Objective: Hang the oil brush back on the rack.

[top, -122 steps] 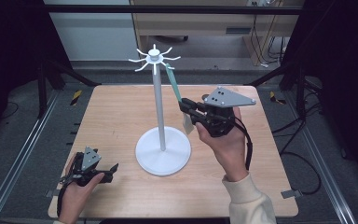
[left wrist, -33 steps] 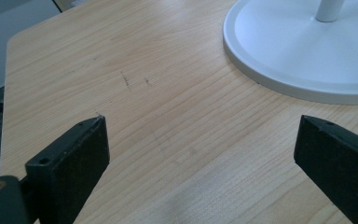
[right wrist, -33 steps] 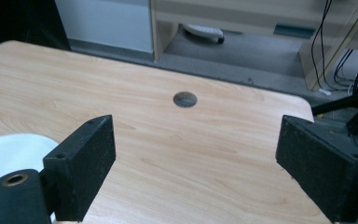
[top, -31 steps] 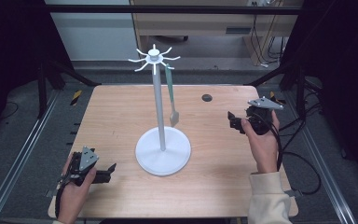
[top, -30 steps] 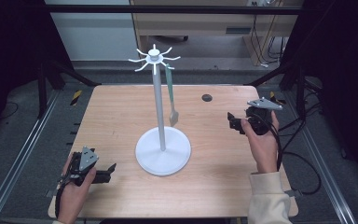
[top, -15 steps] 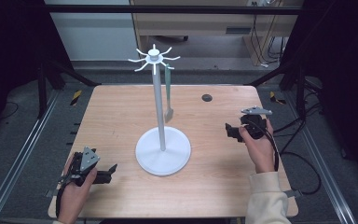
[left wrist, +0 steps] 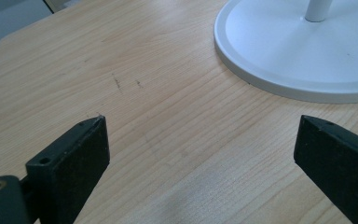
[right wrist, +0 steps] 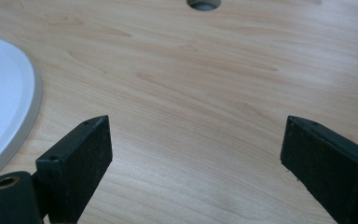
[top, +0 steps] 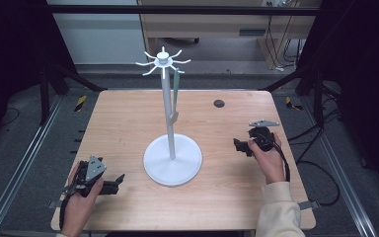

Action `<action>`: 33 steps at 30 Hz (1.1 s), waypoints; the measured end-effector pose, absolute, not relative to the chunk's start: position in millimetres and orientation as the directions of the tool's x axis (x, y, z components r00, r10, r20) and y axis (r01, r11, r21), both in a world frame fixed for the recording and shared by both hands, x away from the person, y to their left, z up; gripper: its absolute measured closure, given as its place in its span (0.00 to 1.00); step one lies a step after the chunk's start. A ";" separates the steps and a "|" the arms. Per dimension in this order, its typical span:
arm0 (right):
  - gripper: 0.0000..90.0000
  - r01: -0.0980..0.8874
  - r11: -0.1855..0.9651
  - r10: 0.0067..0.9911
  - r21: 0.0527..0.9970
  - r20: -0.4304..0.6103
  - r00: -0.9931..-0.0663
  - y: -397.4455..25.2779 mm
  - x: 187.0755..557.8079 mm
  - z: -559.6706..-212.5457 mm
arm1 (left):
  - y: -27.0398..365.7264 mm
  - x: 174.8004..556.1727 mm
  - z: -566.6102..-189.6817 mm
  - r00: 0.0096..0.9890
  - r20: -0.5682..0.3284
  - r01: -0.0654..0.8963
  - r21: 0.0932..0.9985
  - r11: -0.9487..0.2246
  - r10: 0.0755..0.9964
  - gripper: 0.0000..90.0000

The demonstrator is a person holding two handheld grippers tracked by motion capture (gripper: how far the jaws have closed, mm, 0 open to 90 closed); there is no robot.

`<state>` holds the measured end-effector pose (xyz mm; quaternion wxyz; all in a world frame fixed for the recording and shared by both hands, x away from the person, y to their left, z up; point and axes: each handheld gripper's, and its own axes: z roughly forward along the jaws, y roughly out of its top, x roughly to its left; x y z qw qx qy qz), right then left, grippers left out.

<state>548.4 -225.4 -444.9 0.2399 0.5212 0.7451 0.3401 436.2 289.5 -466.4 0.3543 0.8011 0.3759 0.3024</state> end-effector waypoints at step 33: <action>0.12 0.527 0.296 0.850 0.797 0.033 -0.526 -167.1 550.5 -482.1 | 288.2 436.1 -467.1 0.540 0.220 0.387 0.792 -0.472 0.812 0.03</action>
